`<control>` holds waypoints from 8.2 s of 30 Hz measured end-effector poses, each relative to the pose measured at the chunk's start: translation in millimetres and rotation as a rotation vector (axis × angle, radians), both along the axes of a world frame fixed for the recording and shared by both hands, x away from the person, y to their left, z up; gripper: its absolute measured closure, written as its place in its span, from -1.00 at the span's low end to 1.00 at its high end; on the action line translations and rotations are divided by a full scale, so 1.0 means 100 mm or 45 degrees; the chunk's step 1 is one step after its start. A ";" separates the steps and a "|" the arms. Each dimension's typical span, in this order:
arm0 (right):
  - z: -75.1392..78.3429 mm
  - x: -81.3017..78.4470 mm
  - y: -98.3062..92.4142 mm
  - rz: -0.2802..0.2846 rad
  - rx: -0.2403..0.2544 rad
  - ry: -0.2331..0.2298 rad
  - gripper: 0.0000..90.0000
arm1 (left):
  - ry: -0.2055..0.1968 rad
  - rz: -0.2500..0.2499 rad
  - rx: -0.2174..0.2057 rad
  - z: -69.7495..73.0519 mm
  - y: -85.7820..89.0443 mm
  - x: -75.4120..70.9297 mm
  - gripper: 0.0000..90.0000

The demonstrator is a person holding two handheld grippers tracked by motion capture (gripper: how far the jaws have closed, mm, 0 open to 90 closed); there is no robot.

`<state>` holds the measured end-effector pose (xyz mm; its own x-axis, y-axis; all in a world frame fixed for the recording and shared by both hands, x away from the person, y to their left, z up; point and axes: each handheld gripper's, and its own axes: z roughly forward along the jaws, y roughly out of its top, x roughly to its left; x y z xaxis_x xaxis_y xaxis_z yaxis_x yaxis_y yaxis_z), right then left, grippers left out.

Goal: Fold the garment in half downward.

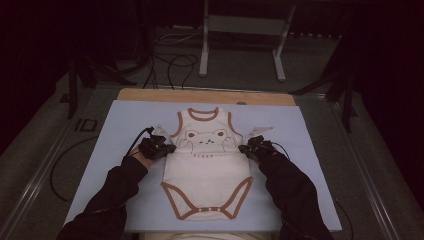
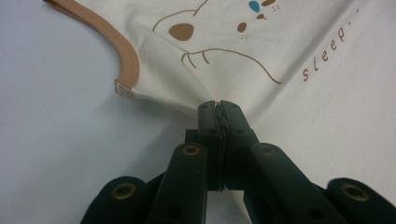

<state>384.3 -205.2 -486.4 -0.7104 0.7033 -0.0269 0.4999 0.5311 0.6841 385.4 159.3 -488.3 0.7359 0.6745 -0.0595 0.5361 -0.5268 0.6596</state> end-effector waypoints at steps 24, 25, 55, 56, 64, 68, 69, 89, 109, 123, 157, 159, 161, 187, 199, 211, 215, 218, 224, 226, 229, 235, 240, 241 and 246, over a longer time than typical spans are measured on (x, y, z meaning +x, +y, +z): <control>0.26 -0.47 -0.03 0.097 0.005 -0.061 0.98 | -0.017 -0.116 0.008 0.17 0.06 -0.30 0.97; 0.26 -0.47 -0.03 0.097 0.005 -0.061 0.98 | -0.017 -0.116 0.008 0.17 0.06 -0.30 0.97; 0.26 -1.13 -0.07 0.192 0.017 -0.042 0.98 | -0.037 -0.270 0.020 0.23 0.09 -0.93 0.97; 0.25 -1.15 -0.07 0.193 0.021 -0.037 0.98 | -0.033 -0.276 0.024 0.22 0.09 -0.95 0.97; 0.17 -1.34 -0.11 0.213 0.021 -0.004 0.98 | -0.039 -0.293 -0.002 0.23 0.10 -1.17 0.97; 0.15 -1.40 -0.13 0.210 0.032 0.007 0.98 | -0.025 -0.315 0.003 0.17 0.09 -1.24 0.97; 0.15 -1.40 -0.13 0.210 0.032 0.007 0.98 | -0.025 -0.315 0.003 0.17 0.09 -1.24 0.97; -0.02 -1.66 -0.21 0.210 0.038 0.076 0.98 | 0.029 -0.351 0.011 0.03 0.03 -1.58 0.97; -0.20 -1.74 -0.23 0.210 0.031 0.133 0.97 | 0.088 -0.373 0.038 -0.18 0.01 -1.65 0.96; -0.25 -1.75 -0.23 0.227 0.025 0.126 0.92 | 0.076 -0.389 0.022 -0.21 0.01 -1.69 0.74; 0.01 -1.64 -0.31 0.205 0.187 0.065 -0.71 | 0.025 -0.413 -0.085 0.06 0.09 -1.58 -1.00; 0.04 -1.63 -0.31 0.203 0.186 0.058 -0.72 | 0.013 -0.412 -0.081 0.09 0.10 -1.56 -1.00; 0.07 -1.61 -0.31 0.210 0.173 0.044 -0.76 | 0.002 -0.414 -0.085 0.12 0.11 -1.54 -1.00; 0.59 -1.19 -0.27 0.202 0.168 -0.154 -0.79 | -0.101 -0.424 -0.086 0.56 0.10 -1.16 -1.00; 0.76 -0.89 -0.21 0.214 0.168 -0.194 -0.80 | -0.116 -0.440 -0.066 0.70 0.07 -0.95 -1.00; 0.74 -0.58 -0.08 0.258 0.139 -0.161 -0.80 | -0.123 -0.443 -0.075 0.73 0.03 -0.71 -1.00; 0.71 -0.51 -0.04 0.266 0.142 -0.148 -0.80 | -0.114 -0.438 -0.092 0.68 -0.01 -0.60 -1.00; 0.63 -0.42 0.02 0.285 0.136 -0.135 -0.80 | -0.098 -0.437 -0.083 0.62 -0.04 -0.50 -1.00; 0.54 -0.29 0.06 0.288 0.137 -0.094 -0.80 | -0.067 -0.442 -0.082 0.54 -0.07 -0.34 -1.00; 0.52 -0.24 0.07 0.290 0.128 -0.083 -0.80 | -0.062 -0.446 -0.089 0.53 -0.07 -0.31 -1.00; 0.49 -0.20 0.09 0.286 0.128 -0.072 -0.80 | -0.048 -0.433 -0.085 0.49 -0.07 -0.26 -1.00; 0.39 -0.07 0.11 0.288 0.117 -0.044 -0.80 | -0.020 -0.410 -0.077 0.40 -0.05 -0.15 -1.00; 0.28 0.02 0.14 0.278 0.104 -0.004 -0.80 | 0.003 -0.383 -0.078 0.32 -0.06 -0.06 -1.00; 0.28 0.02 0.14 0.278 0.104 -0.004 -0.80 | 0.008 -0.380 -0.079 0.30 -0.06 -0.05 -1.00; 0.19 0.07 0.14 0.282 0.106 0.012 -0.80 | 0.024 -0.368 -0.054 0.19 -0.07 0.02 -0.99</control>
<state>391.5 -191.0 -467.2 -0.8474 0.5300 0.0325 0.3845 0.5701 0.7260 387.2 152.7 -469.7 0.8958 0.4333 -0.0988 0.3802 -0.6319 0.6754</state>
